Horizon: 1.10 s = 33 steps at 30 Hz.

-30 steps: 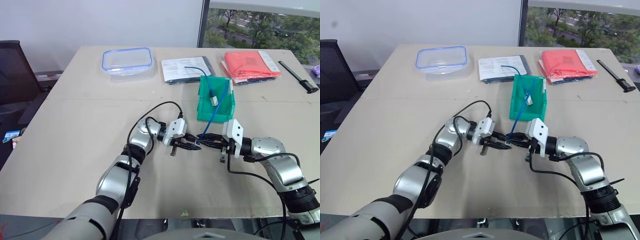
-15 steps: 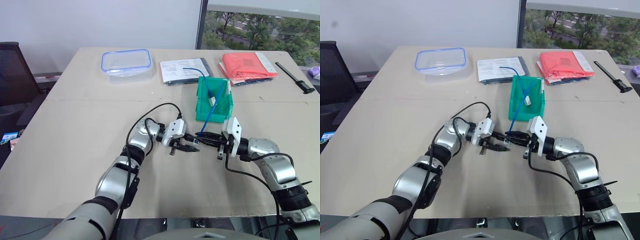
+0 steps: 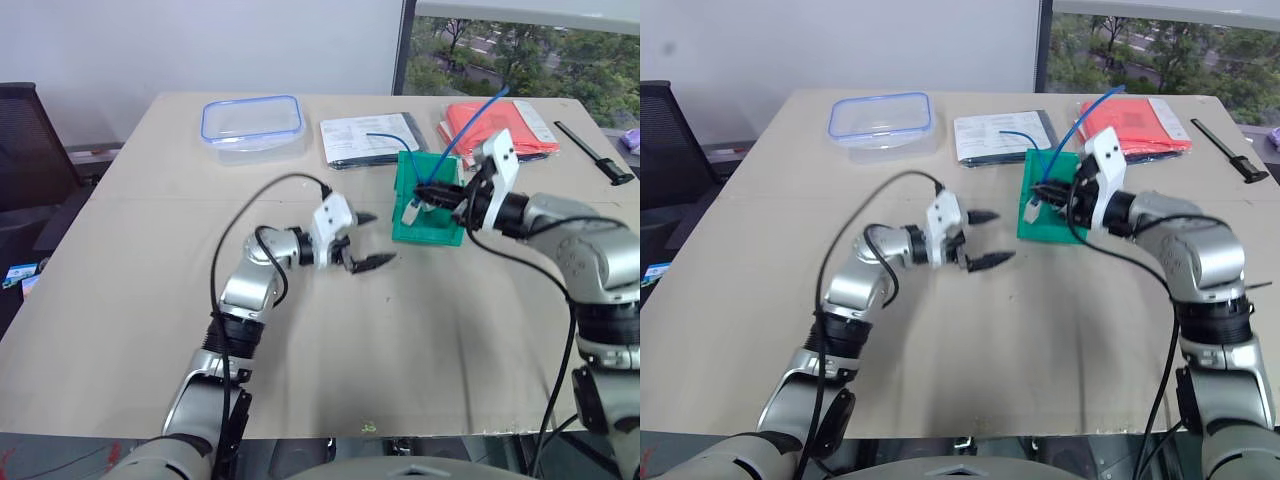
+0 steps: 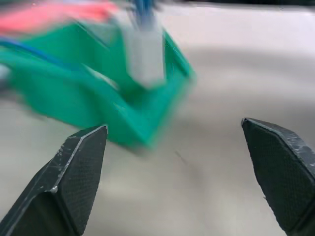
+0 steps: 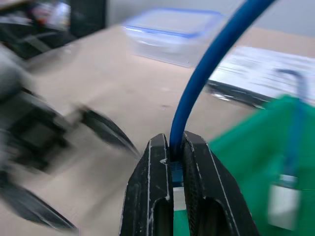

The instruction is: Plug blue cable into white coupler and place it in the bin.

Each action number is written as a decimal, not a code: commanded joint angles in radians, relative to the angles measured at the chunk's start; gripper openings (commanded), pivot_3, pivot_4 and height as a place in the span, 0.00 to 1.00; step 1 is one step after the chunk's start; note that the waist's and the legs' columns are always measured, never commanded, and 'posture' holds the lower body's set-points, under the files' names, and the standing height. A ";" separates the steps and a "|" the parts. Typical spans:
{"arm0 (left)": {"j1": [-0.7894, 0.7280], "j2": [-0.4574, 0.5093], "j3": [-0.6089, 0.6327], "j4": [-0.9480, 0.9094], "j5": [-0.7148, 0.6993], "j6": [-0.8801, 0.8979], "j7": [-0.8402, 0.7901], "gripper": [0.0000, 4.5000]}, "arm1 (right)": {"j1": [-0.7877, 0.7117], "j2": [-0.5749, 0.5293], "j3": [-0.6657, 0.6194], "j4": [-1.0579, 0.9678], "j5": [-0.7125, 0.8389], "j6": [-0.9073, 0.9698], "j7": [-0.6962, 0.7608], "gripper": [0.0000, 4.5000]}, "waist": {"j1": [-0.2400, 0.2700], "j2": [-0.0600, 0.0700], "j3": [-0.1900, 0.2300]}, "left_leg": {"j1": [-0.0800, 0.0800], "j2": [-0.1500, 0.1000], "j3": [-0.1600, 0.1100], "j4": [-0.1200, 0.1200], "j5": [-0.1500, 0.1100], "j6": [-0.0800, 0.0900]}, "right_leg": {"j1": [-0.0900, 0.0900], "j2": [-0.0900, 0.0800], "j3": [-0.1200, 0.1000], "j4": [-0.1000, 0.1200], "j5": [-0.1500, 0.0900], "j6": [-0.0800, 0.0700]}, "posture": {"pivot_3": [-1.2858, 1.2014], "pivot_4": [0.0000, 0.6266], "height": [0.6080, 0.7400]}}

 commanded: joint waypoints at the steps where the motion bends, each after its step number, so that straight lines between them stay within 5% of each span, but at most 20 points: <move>1: -0.070 -0.014 0.049 -0.195 -0.063 0.345 0.155 0.99 | -0.126 -0.019 0.001 0.200 -0.045 0.029 0.014 0.00 | -0.002 0.000 0.001 | 0.000 0.000 0.000 0.000 0.000 0.000 | 0.000 0.000 0.000 0.000 0.000 0.000 | 0.52 0.24 0.97; 4: -0.102 -0.028 0.053 -0.274 -0.077 0.496 0.246 0.99 | -0.235 0.001 0.017 0.410 -0.098 0.012 0.021 0.00 | -0.006 0.001 0.001 | 0.000 -0.001 0.002 0.000 0.000 0.000 | 0.000 0.000 0.002 0.000 0.001 0.002 | 0.52 0.24 0.97; 8: -0.115 -0.026 0.042 -0.329 -0.099 0.581 0.304 1.00 | -0.351 0.043 -0.010 0.613 -0.162 -0.132 -0.002 0.31 | -0.014 0.001 0.002 | 0.001 0.000 0.002 -0.002 0.000 -0.001 | -0.001 0.001 0.003 0.000 0.001 0.003 | 0.52 0.24 0.97; 9: -0.117 -0.028 0.046 -0.335 -0.104 0.595 0.318 1.00 | -0.381 0.048 -0.026 0.663 -0.179 -0.181 -0.025 0.46 | -0.013 0.001 0.002 | 0.001 0.000 0.003 -0.003 0.003 -0.004 | -0.002 0.001 0.003 0.000 0.001 0.003 | 0.52 0.24 0.97; 15: -0.099 -0.008 0.044 -0.365 -0.138 0.624 0.360 1.00 | -0.434 0.046 -0.077 0.778 -0.252 -0.342 -0.132 0.99 | -0.010 0.003 0.005 | 0.001 0.000 0.004 -0.006 0.003 -0.005 | -0.003 0.001 0.004 -0.001 0.001 0.003 | 0.52 0.24 0.97; 19: -0.066 0.020 0.042 -0.396 -0.152 0.572 0.363 1.00 | -0.313 0.018 -0.113 0.618 -0.235 -0.369 -0.114 0.99 | -0.008 0.003 0.005 | 0.001 0.000 0.005 -0.008 0.003 -0.006 | -0.003 -0.001 0.004 -0.003 0.001 0.003 | 0.52 0.24 0.97; 23: 0.035 0.070 0.044 -0.454 -0.119 0.408 0.372 1.00 | -0.027 -0.011 -0.183 0.279 -0.152 -0.410 -0.025 0.99 | -0.002 0.003 0.005 | 0.001 -0.001 0.005 -0.009 0.003 -0.006 | -0.003 -0.002 0.004 -0.004 0.001 0.003 | 0.52 0.24 0.97; 27: 0.235 0.086 0.119 -0.515 -0.200 0.303 0.318 1.00 | 0.299 0.017 -0.292 -0.065 0.025 -0.460 0.096 0.99 | -0.004 0.003 0.005 | 0.003 -0.001 0.006 -0.014 0.004 -0.007 | -0.003 -0.007 0.005 -0.005 0.001 0.003 | 0.52 0.24 0.97; 33: 0.641 0.158 0.152 -0.528 -0.205 0.055 0.222 1.00 | 0.721 -0.071 -0.316 -0.140 0.024 -0.520 0.295 0.99 | -0.009 0.003 0.005 | 0.006 0.000 0.005 -0.015 0.002 -0.005 | -0.001 -0.006 0.004 -0.004 0.000 0.003 | 0.52 0.24 0.97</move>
